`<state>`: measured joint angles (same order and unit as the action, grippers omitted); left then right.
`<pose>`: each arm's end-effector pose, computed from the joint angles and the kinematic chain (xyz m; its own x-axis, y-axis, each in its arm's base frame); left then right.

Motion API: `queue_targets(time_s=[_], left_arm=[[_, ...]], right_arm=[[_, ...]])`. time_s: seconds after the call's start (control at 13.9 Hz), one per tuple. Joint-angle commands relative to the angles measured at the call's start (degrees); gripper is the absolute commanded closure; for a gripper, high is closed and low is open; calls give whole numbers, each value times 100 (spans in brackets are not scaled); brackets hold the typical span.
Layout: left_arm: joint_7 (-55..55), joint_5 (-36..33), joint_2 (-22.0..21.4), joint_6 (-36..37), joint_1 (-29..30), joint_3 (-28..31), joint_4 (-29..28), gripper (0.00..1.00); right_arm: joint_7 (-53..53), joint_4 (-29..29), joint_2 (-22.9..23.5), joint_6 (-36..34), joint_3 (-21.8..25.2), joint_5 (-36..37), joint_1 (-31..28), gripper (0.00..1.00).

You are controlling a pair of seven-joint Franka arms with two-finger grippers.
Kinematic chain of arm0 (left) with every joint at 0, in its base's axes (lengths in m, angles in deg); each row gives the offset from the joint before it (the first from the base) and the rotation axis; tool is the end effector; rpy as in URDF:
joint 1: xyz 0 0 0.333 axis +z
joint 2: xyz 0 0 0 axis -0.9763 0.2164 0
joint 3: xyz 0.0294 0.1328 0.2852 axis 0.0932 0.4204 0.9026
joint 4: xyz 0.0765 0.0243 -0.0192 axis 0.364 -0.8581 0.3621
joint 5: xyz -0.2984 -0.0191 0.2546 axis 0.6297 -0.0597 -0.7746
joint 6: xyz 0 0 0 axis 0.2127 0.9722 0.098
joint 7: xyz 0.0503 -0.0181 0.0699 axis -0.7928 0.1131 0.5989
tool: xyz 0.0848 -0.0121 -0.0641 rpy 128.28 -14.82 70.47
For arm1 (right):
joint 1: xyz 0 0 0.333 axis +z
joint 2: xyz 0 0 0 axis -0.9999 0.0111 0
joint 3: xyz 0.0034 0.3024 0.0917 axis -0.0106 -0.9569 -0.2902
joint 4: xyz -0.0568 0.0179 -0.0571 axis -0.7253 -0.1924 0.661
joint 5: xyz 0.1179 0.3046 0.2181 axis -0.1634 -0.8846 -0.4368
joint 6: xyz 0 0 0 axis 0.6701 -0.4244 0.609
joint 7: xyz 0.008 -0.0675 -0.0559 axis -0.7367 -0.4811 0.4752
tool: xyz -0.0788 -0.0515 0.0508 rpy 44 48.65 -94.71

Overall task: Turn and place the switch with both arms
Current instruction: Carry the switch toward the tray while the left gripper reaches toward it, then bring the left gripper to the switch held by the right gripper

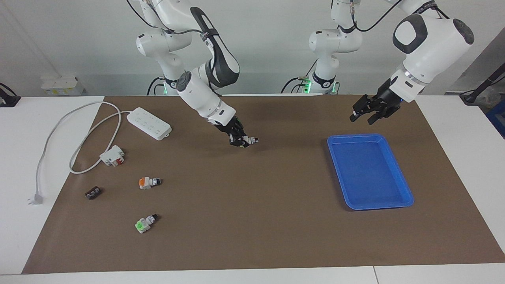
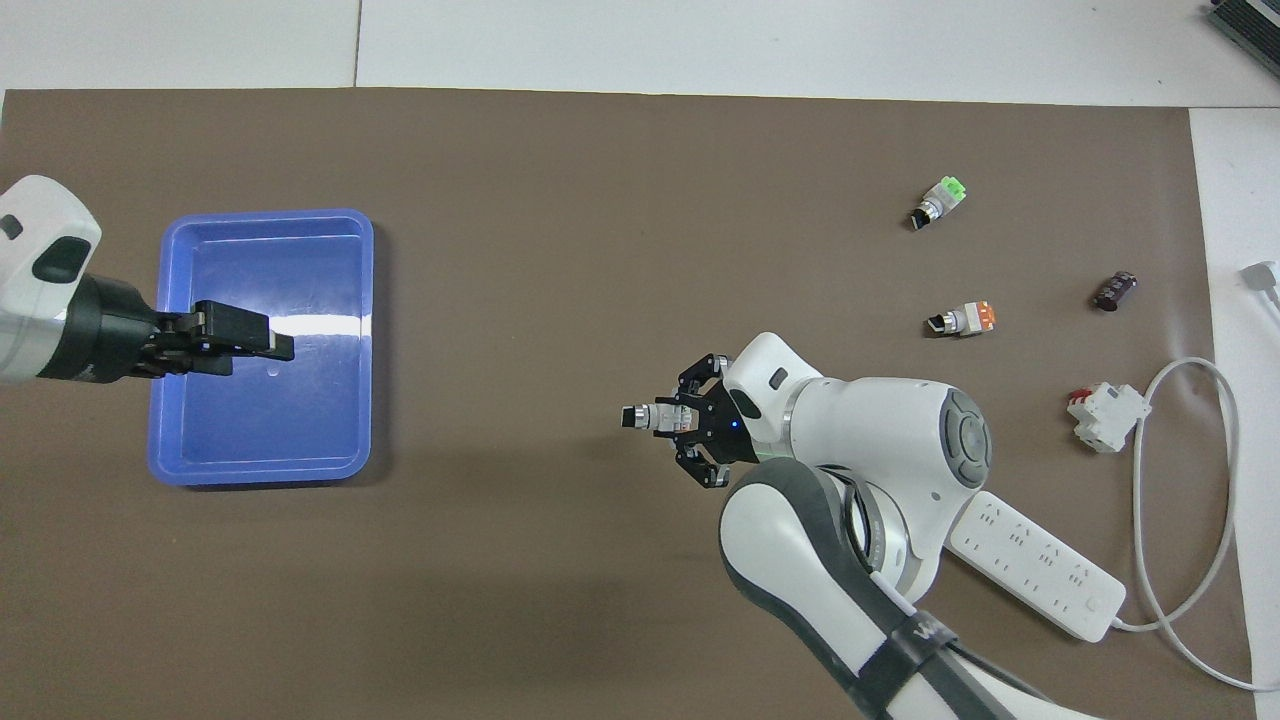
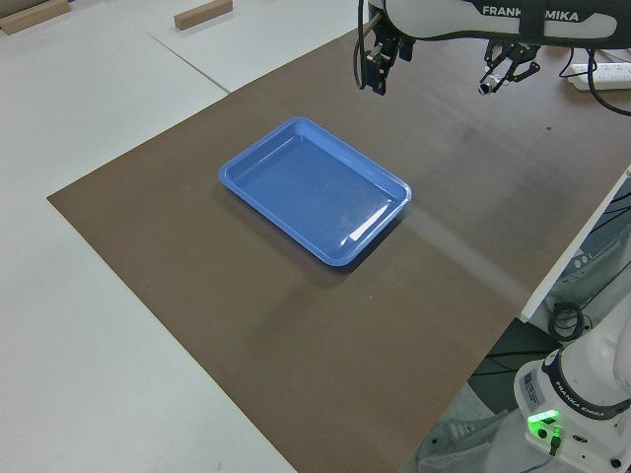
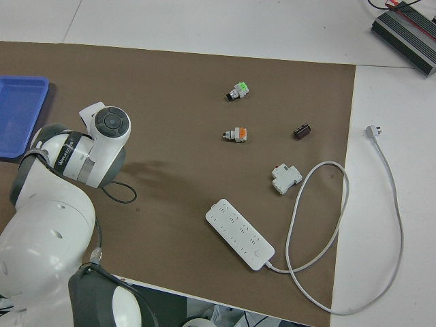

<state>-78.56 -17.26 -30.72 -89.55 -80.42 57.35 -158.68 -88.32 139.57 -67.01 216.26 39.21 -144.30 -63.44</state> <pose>0.5305 -0.0633 0.5334 0.9973 0.0543 -0.0495 0.0704 -0.8991 0.4320 0.4884 0.2737 0.3498 0.0006 0.8025 0.5967 0.9949 -0.0608 0.0808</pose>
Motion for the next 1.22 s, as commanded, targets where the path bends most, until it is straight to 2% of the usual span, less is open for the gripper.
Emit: queue_targets(time_s=[0.0,0.14,0.36,0.65,0.86,1.15], left_arm=[[-81,618,-243,-427,-305,33,-621,35],[-265,1006,-243,-541,-489,33,-754,39],[-484,1375,-217,-612,-754,33,-815,45],[-1074,1851,-243,-1068,-1149,33,-1246,51],[-1415,2210,-243,-1043,-1167,24,-1247,56],[-1899,2255,-252,-1043,-1272,16,-1247,64]], right_arm=[[-118,-104,-58,-199,-79,-238,-9,100],[-118,-104,-85,-181,-123,-333,53,100],[-197,-157,-234,-164,-342,-1070,71,100],[-215,-245,-252,-199,-544,-1739,71,100],[-189,-245,-296,-260,-606,-1907,71,100],[-154,-236,-322,-278,-659,-2022,71,100]])
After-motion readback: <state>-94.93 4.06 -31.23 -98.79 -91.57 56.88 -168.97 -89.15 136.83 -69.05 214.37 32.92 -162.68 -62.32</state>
